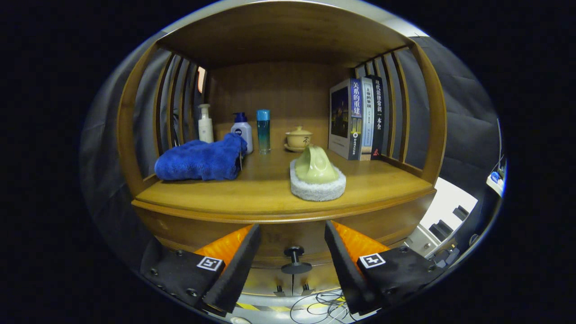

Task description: Pull open the drawer, take out the items inside it, and place them on the countertop above the cabinet.

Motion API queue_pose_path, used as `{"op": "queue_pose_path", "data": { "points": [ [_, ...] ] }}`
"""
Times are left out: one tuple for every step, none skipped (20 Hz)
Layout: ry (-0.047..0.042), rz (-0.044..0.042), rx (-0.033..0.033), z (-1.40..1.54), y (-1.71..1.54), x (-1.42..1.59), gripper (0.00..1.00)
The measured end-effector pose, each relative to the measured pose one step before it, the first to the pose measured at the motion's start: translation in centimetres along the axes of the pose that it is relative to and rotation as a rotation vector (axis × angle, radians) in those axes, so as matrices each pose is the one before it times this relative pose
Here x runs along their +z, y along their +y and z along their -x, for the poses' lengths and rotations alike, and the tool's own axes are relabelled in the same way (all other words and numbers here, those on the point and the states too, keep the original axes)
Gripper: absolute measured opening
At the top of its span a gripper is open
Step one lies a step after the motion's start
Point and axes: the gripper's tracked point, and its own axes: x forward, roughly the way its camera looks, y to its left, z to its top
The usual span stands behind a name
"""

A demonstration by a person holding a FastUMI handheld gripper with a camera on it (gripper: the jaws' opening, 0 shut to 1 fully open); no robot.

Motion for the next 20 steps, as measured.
{"op": "queue_pose_path", "data": {
  "points": [
    [-0.01582, 0.00677, 0.00283, 0.681, -0.139, 1.220, 0.95],
    [-0.01867, 0.00915, 0.00018, 0.718, -0.180, 1.227, 0.95],
    [-0.01952, 0.01021, -0.00225, 0.877, -0.241, 1.243, 0.95],
    [-0.01954, 0.00684, -0.00293, 0.767, -0.356, 1.327, 0.95],
    [-0.01923, 0.00174, 0.00057, 0.816, -0.281, 1.433, 0.95],
    [-0.02034, -0.00176, 0.00006, 0.932, -0.201, 1.497, 0.94],
    [-0.01594, -0.00188, -0.00226, 0.849, -0.288, 1.408, 0.94],
    [-0.01671, -0.00145, -0.00308, 0.786, -0.459, 1.426, 0.94],
    [-0.01868, 0.00107, -0.00306, 0.880, -0.430, 1.449, 0.94],
    [-0.02130, 0.00452, -0.00548, 0.904, -0.339, 1.559, 0.94],
    [-0.01986, 0.00995, -0.00845, 0.822, -0.506, 1.480, 0.94],
    [-0.01777, 0.01231, -0.00810, 0.900, -0.442, 1.216, 0.94],
    [-0.01370, 0.01061, -0.00488, 0.848, -0.367, 1.115, 0.94],
    [-0.01382, 0.00634, 0.00098, 0.801, -0.147, 1.042, 0.94],
    [-0.01344, -0.00015, 0.00315, 0.738, -0.100, 1.044, 0.94],
    [-0.01296, -0.00131, 0.00318, 1.196, 0.214, 1.272, 0.94],
    [-0.01013, -0.00107, 0.00032, 0.556, -0.220, 0.854, 0.94],
    [-0.01091, -0.00051, -0.00166, 0.517, -0.242, 0.809, 0.94],
    [-0.00737, -0.00058, -0.00214, 0.336, -0.161, 0.562, 0.94],
    [-0.00548, -0.00055, -0.00268, 0.276, -0.089, 0.606, 0.94]
  ]
}}
